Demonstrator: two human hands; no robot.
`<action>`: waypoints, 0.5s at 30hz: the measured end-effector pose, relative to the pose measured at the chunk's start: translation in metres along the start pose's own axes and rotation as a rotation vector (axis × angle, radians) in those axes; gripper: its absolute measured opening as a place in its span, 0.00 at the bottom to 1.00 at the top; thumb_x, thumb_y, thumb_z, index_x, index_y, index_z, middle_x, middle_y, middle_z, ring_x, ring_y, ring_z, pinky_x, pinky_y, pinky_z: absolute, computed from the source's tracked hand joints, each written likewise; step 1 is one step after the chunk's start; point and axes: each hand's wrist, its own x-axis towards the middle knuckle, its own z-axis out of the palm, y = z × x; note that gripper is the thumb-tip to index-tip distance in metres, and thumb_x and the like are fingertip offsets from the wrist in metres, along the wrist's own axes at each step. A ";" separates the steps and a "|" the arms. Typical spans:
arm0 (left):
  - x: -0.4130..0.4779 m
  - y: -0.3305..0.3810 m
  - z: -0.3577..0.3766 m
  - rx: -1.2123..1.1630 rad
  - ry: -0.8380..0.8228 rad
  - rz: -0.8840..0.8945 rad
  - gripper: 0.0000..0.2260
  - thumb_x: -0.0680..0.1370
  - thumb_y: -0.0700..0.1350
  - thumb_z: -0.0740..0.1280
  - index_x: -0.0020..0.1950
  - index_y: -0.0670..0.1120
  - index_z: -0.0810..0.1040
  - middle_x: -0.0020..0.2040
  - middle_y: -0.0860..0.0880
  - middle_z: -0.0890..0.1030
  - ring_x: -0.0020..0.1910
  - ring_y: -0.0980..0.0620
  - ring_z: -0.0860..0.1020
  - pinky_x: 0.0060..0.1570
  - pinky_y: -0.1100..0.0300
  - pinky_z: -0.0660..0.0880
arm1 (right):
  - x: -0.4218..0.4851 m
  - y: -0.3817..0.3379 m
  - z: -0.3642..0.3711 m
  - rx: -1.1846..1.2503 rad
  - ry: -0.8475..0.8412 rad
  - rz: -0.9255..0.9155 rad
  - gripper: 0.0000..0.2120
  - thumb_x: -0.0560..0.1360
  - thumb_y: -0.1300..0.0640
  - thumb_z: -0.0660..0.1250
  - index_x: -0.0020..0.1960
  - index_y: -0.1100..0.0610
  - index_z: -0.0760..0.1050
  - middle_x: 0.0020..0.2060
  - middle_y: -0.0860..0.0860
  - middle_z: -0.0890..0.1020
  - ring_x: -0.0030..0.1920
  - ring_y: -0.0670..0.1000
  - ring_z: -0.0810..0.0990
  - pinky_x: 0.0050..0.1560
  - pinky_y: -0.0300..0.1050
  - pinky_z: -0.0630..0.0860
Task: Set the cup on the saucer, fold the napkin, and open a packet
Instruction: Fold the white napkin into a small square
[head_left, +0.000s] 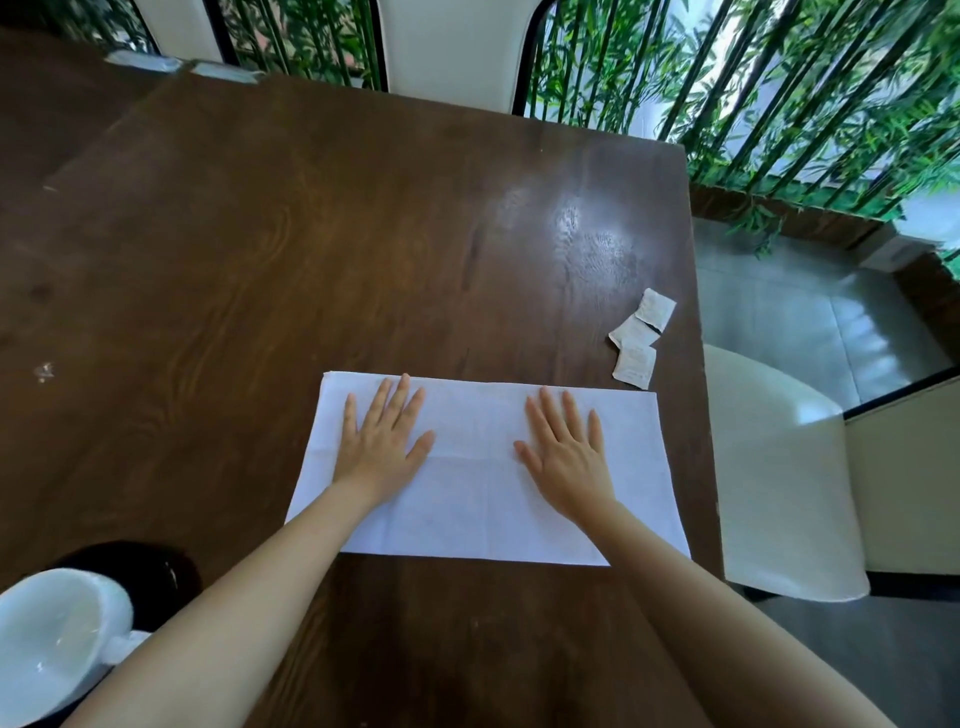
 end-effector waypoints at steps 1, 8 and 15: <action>-0.001 0.000 0.001 0.002 0.005 0.007 0.31 0.75 0.63 0.38 0.76 0.54 0.41 0.78 0.52 0.40 0.76 0.52 0.37 0.71 0.45 0.33 | -0.003 0.000 0.001 0.005 0.003 -0.001 0.30 0.79 0.40 0.44 0.77 0.49 0.43 0.78 0.48 0.44 0.77 0.53 0.38 0.74 0.56 0.35; 0.002 0.000 -0.006 -0.038 -0.002 0.030 0.32 0.75 0.64 0.42 0.76 0.53 0.45 0.78 0.51 0.43 0.76 0.51 0.40 0.72 0.45 0.35 | -0.006 0.032 -0.026 0.351 0.315 0.359 0.19 0.79 0.55 0.58 0.67 0.60 0.67 0.67 0.57 0.72 0.67 0.59 0.68 0.66 0.55 0.64; 0.012 0.019 -0.012 -0.053 0.000 0.074 0.27 0.80 0.58 0.48 0.77 0.51 0.47 0.78 0.50 0.46 0.77 0.51 0.42 0.73 0.44 0.39 | -0.003 0.072 -0.042 0.265 0.230 0.500 0.22 0.77 0.57 0.60 0.70 0.57 0.65 0.66 0.58 0.69 0.64 0.62 0.65 0.62 0.55 0.66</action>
